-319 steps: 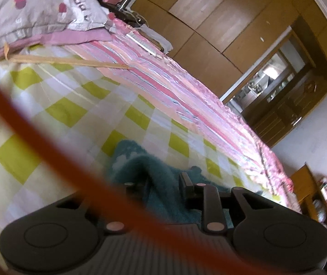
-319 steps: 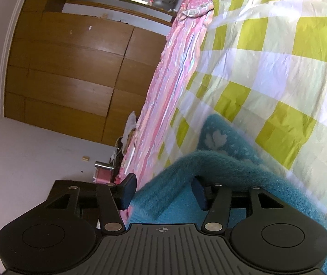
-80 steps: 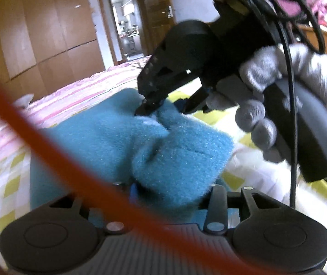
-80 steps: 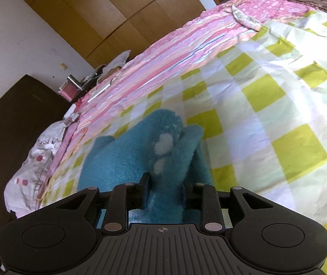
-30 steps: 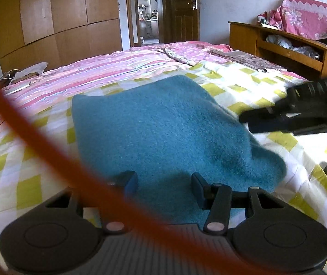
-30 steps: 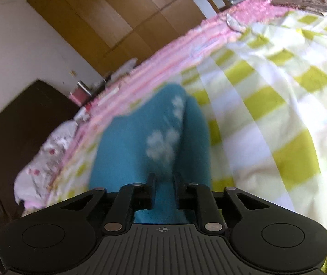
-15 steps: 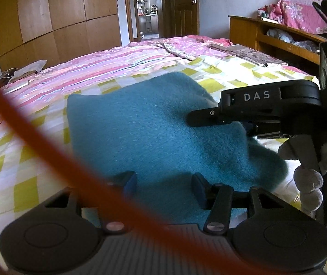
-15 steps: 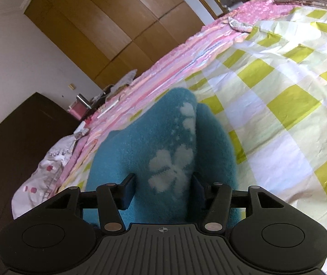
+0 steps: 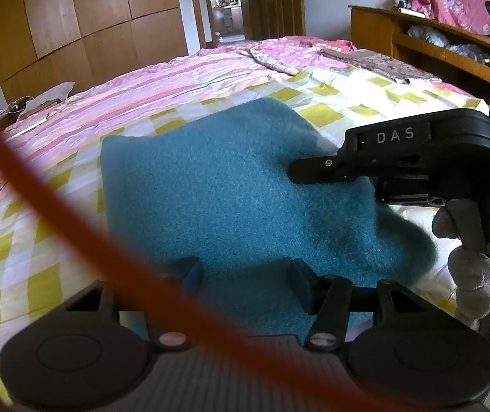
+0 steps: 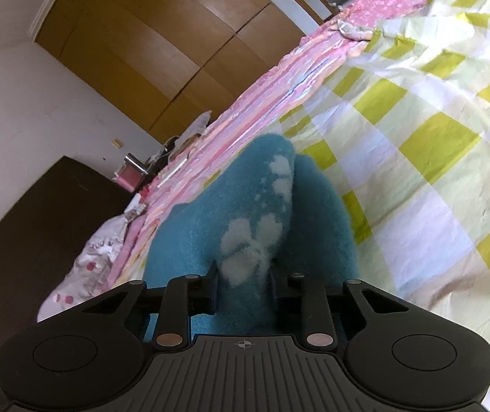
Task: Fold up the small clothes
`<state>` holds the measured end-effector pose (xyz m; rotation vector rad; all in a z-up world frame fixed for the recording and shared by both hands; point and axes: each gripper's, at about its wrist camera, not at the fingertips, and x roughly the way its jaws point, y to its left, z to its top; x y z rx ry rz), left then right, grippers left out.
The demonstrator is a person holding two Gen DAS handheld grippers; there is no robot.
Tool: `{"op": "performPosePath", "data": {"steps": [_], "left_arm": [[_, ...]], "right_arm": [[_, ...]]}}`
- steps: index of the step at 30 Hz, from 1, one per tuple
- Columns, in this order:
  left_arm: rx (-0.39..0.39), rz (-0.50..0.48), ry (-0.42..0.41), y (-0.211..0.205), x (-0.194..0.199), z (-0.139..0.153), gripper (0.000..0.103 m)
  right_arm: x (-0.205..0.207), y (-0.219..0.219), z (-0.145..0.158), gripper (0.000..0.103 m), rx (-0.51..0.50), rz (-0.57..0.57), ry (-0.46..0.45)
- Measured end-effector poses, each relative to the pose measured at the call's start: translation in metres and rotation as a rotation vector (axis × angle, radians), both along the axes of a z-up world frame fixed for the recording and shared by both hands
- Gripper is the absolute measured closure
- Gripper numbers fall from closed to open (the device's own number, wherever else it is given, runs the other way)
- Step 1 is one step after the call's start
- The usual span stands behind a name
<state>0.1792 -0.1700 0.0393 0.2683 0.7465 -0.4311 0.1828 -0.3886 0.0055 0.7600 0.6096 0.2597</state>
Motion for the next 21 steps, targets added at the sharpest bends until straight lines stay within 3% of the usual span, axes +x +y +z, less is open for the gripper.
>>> {"op": "performPosePath", "data": {"steps": [16, 21], "left_arm": [[0.051, 0.016, 0.022, -0.008, 0.002, 0.007, 0.038], [-0.002, 0.012, -0.005, 0.0, -0.004, 0.014, 0.037]], "right_arm": [[-0.01, -0.001, 0.016, 0.081, 0.001, 0.003, -0.05], [-0.014, -0.005, 0.022, 0.082, 0.004, -0.01, -0.076]]}}
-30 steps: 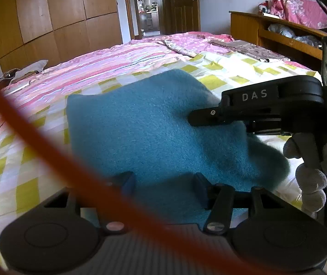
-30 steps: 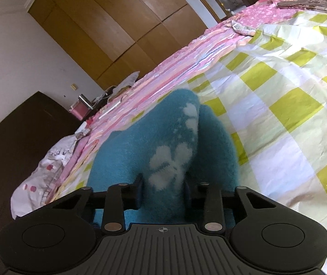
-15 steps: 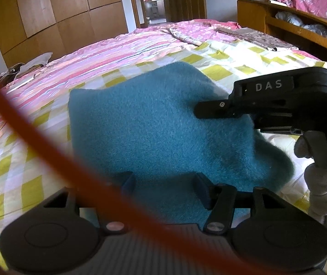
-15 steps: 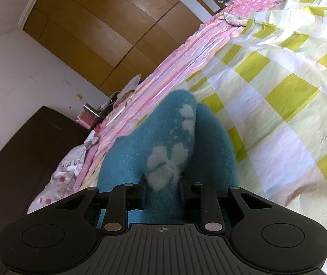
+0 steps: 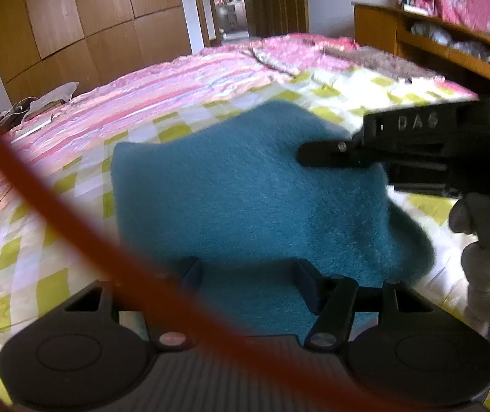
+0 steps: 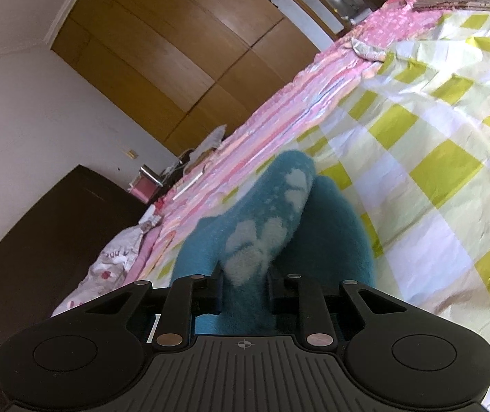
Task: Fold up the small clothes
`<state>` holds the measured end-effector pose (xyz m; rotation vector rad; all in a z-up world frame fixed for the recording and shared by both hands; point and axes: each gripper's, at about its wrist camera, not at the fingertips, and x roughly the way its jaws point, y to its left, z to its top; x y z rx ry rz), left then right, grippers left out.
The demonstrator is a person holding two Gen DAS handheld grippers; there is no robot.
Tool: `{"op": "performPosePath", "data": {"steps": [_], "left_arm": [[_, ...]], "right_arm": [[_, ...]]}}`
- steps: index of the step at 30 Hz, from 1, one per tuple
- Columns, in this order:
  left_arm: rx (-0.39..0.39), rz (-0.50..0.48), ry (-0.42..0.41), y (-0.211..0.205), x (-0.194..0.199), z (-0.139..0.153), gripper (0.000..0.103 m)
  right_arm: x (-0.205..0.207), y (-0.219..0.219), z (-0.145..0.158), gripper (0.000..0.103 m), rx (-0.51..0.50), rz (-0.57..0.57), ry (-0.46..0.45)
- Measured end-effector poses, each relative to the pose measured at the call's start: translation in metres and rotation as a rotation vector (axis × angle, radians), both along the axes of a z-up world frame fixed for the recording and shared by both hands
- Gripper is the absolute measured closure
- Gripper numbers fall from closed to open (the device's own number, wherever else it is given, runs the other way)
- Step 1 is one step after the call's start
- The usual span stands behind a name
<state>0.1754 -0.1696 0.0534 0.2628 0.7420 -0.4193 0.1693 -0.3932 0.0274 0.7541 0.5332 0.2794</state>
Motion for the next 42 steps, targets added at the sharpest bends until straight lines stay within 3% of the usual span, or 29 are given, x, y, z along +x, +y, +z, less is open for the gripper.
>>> {"op": "performPosePath", "data": {"steps": [7, 13, 15, 17, 20, 25, 34, 37, 42], "left_arm": [[-0.094, 0.062, -0.025, 0.008, 0.004, 0.006, 0.037], [0.081, 0.02, -0.079, -0.023, -0.001, -0.006, 0.033], [0.104, 0.02, -0.084, -0.028, -0.002, -0.008, 0.031], [0.095, 0.031, -0.073, -0.026, 0.0, -0.007, 0.031], [0.063, 0.042, -0.046, -0.021, 0.001, -0.003, 0.031], [0.044, 0.06, -0.023, -0.016, -0.002, 0.002, 0.031], [0.036, 0.072, -0.027, -0.012, -0.011, 0.005, 0.03], [0.04, 0.076, -0.016, -0.01, -0.013, 0.001, 0.03], [0.037, 0.082, -0.006, -0.006, -0.015, -0.002, 0.029]], "right_arm": [[0.006, -0.022, -0.024, 0.083, 0.049, -0.072, 0.083], [0.01, -0.028, -0.038, 0.085, 0.037, -0.085, 0.087], [0.009, -0.024, -0.035, 0.085, -0.004, -0.088, 0.078], [0.007, -0.016, -0.029, 0.084, -0.082, -0.091, 0.061], [0.004, -0.013, -0.027, 0.081, -0.12, -0.08, 0.048], [-0.004, -0.009, -0.017, 0.069, -0.181, -0.095, 0.039], [-0.025, 0.012, 0.007, 0.069, -0.379, -0.125, -0.021], [-0.026, 0.016, 0.004, 0.069, -0.447, -0.127, -0.003], [-0.024, 0.008, -0.002, 0.069, -0.395, -0.143, 0.039]]}}
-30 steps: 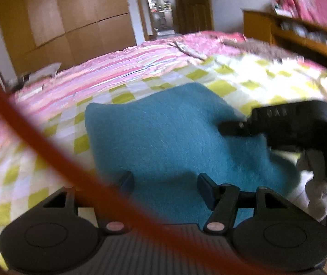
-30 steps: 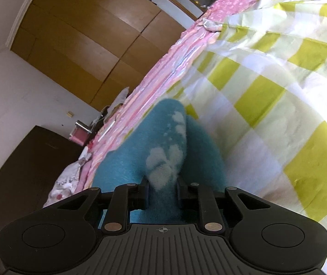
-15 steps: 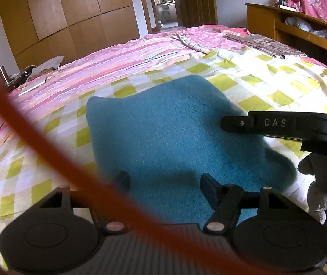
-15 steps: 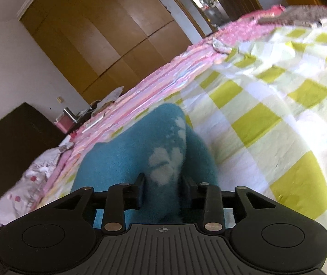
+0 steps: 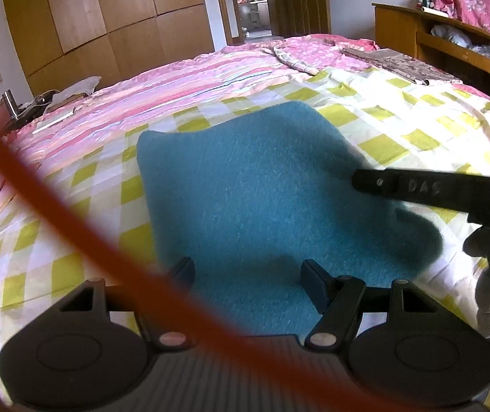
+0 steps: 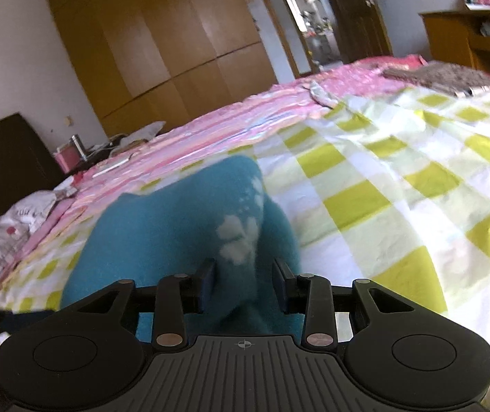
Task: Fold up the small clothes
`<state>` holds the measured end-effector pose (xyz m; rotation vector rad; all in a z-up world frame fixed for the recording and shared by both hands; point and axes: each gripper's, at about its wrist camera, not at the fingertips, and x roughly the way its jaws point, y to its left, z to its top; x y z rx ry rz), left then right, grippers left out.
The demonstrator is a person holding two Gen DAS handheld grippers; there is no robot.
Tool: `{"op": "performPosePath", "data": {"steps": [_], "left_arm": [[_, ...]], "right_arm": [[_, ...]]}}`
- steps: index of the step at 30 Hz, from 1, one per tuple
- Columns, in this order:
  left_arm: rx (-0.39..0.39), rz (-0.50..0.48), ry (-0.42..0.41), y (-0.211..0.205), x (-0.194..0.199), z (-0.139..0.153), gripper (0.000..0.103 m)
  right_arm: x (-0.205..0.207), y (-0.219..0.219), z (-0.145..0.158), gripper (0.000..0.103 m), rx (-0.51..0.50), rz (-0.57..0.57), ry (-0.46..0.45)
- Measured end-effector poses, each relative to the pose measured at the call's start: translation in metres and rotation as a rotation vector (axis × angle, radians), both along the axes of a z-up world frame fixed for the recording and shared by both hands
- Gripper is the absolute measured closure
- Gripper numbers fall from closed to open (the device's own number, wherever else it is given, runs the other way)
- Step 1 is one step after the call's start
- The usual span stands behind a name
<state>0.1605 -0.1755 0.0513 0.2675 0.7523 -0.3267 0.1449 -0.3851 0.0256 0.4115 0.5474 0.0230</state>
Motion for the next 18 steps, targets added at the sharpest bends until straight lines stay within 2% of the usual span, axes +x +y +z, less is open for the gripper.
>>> {"op": "performPosePath", "data": {"steps": [6, 13, 18], "left_arm": [[-0.019, 0.008, 0.01, 0.005, -0.001, 0.0, 0.029], [-0.059, 0.025, 0.026, 0.017, -0.006, -0.003, 0.028], [-0.093, 0.054, 0.041, 0.034, -0.011, -0.003, 0.028]], "right_arm": [[-0.007, 0.006, 0.005, 0.069, -0.021, -0.005, -0.006], [-0.025, 0.019, 0.004, 0.069, -0.117, -0.016, -0.003], [-0.03, 0.013, 0.004, 0.069, -0.066, -0.037, 0.007]]}}
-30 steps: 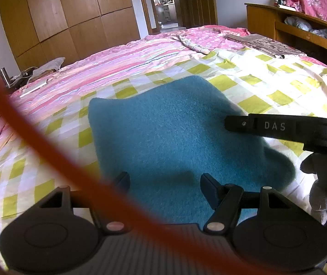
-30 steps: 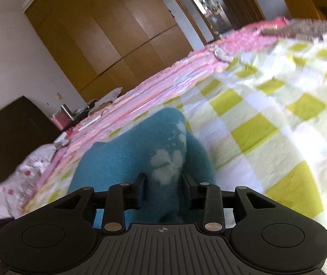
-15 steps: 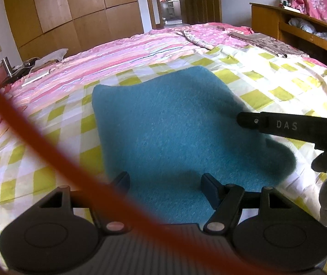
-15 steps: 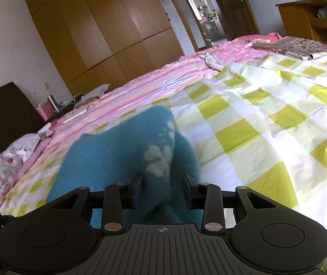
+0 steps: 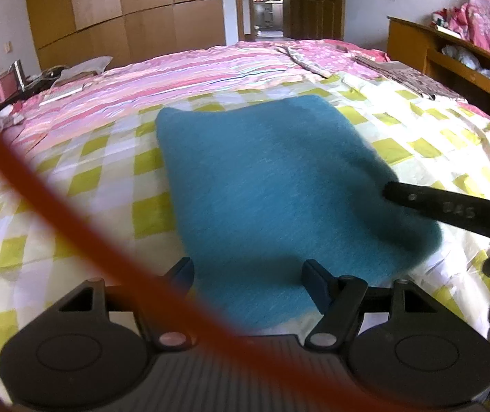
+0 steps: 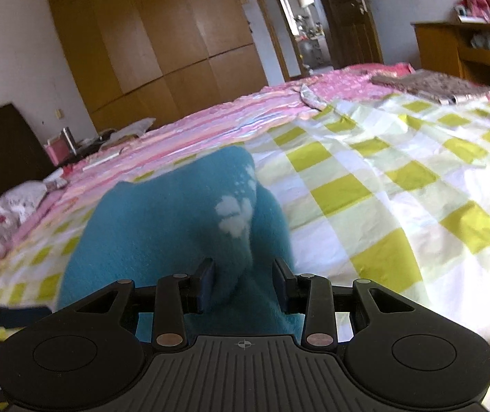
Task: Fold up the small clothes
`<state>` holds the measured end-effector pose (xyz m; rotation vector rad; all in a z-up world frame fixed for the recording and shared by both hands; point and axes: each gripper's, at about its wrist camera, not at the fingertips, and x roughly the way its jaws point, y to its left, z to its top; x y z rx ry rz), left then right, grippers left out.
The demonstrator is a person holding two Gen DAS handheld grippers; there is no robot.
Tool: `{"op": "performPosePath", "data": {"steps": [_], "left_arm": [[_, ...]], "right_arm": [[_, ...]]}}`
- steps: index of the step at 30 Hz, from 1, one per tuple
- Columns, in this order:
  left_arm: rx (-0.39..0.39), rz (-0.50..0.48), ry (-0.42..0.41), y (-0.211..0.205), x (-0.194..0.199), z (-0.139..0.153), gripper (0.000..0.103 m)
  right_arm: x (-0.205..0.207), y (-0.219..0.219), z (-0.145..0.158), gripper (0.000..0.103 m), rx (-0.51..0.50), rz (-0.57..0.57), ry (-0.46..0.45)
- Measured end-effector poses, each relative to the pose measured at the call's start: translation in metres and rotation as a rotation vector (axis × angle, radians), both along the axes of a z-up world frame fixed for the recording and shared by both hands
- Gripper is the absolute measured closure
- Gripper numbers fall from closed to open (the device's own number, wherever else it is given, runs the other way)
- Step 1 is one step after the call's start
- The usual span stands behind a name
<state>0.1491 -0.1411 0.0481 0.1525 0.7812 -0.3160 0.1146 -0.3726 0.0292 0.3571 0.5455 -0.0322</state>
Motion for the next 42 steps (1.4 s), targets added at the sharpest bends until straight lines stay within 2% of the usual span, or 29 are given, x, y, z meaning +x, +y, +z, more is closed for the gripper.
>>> {"op": "performPosePath", "data": {"steps": [4, 11, 16, 19, 28, 35, 42], "left_arm": [[-0.047, 0.03, 0.02, 0.013, -0.003, -0.002, 0.028], [-0.059, 0.035, 0.026, 0.02, -0.009, -0.002, 0.028], [-0.068, 0.039, 0.041, 0.019, -0.015, -0.005, 0.028], [-0.075, 0.042, 0.059, 0.019, -0.021, -0.01, 0.028], [-0.075, 0.055, 0.093, 0.019, -0.037, -0.022, 0.027], [-0.088, 0.082, 0.1, 0.018, -0.048, -0.024, 0.021], [-0.088, 0.077, 0.1, 0.016, -0.06, -0.024, 0.02]], "right_arm": [[-0.014, 0.002, 0.002, 0.067, -0.015, -0.016, -0.017], [-0.022, 0.001, 0.004, 0.066, 0.021, -0.012, -0.012], [-0.037, 0.014, 0.005, 0.065, -0.058, -0.008, -0.012], [-0.048, 0.016, 0.003, 0.064, -0.058, -0.018, -0.005], [-0.064, 0.021, -0.008, 0.064, -0.057, -0.037, 0.069], [-0.082, 0.041, -0.006, 0.064, -0.079, 0.03, 0.099], [-0.1, 0.054, -0.003, 0.064, -0.112, 0.054, 0.119]]}}
